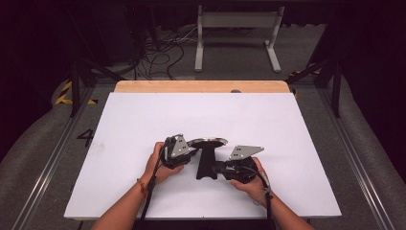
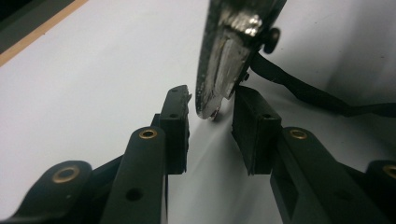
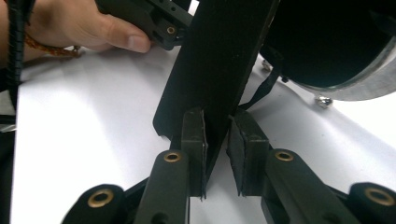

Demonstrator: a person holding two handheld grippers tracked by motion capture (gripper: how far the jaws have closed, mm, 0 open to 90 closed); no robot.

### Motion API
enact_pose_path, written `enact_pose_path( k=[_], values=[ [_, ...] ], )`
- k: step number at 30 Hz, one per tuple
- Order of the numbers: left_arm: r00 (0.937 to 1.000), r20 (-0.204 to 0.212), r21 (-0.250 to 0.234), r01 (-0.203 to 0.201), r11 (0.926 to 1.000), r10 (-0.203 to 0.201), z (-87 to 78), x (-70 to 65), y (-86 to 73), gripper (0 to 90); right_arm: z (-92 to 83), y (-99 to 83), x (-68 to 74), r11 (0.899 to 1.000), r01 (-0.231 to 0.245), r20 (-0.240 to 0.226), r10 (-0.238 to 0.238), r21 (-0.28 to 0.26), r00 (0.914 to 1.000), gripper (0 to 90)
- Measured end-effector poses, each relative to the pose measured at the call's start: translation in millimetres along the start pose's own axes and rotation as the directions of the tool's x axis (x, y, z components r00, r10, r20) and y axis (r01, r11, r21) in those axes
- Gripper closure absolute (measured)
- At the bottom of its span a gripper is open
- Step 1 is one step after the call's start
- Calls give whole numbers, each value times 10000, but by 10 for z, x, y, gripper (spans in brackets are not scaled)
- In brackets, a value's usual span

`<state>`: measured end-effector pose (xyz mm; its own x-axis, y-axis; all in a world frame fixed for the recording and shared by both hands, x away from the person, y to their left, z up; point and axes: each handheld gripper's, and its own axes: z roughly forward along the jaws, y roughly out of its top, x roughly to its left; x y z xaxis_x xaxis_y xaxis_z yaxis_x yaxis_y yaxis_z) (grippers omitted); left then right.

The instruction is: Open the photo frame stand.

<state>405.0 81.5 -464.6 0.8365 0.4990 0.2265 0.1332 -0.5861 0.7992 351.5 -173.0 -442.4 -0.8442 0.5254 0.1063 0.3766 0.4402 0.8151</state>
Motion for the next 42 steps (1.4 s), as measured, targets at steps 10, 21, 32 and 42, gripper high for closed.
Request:
enact_pose_path(
  k=[10, 21, 32, 42],
  values=[
    [9997, 75, 221, -218, 9995, 216, -10, 54, -15, 611, -34, 9, 19, 10000, 55, 453, -53, -38, 9990, 765],
    [9990, 253, -321, -370, 9988, 378, -184, 61, 21, 600, -211, 76, 68, 9981, 343, 1109, -285, -505, 9934, 755],
    [9985, 375, -374, -395, 9985, 409, -157, 55, 22, 717, -375, 173, 188, 9863, 722, 1391, -515, -1483, 9889, 900],
    [9983, 360, -432, -434, 9981, 450, -133, 44, 30, 731, 77, 190, 570, 9827, 1452, 1348, -1294, -1147, 9824, 900]
  ],
)
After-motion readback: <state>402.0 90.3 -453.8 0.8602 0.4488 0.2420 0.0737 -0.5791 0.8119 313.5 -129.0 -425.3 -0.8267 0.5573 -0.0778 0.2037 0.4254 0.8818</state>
